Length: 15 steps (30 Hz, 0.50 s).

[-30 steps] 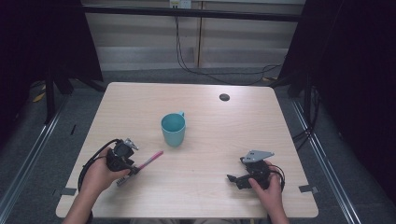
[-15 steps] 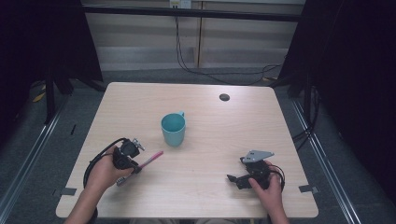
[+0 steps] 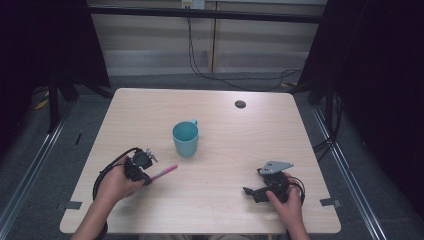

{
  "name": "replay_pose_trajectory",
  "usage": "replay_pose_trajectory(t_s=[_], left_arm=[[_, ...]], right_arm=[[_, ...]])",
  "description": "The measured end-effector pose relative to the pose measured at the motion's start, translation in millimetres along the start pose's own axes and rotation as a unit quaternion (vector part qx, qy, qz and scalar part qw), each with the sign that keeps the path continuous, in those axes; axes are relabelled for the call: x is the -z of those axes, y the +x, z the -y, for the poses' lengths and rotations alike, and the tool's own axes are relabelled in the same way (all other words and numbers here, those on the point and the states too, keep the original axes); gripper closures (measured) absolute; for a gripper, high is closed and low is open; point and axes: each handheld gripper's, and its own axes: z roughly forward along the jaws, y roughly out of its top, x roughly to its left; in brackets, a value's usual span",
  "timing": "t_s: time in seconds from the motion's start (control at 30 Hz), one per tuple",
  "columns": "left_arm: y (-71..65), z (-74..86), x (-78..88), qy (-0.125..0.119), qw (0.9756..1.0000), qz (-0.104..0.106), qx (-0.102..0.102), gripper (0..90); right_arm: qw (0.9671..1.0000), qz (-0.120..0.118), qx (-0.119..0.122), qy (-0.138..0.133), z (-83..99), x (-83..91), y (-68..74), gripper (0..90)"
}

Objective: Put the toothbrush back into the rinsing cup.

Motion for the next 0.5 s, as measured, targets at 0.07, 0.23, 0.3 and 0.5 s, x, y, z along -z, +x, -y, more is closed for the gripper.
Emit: replay_pose_trajectory(t_s=[0.07,0.23,0.3,0.5], left_arm=[[0.1,0.3,0.3,-0.001,1.0,0.002,-0.001,80.4],[-0.5,0.2,6.4,-0.01,0.9999,-0.002,-0.006,80.5],[-0.4,-0.3,7.7,-0.01,0.9999,-0.001,-0.01,80.5],[-2.1,-2.0,12.3,-0.021,0.9997,0.003,-0.01,80.5]], right_arm=[[1.0,0.0,0.0,0.0,0.0,0.0,0.0,10.2],[1.0,0.0,0.0,0.0,0.0,0.0,0.0,10.2],[1.0,0.0,0.0,0.0,0.0,0.0,0.0,10.2],[1.0,0.0,0.0,0.0,0.0,0.0,0.0,10.2]])
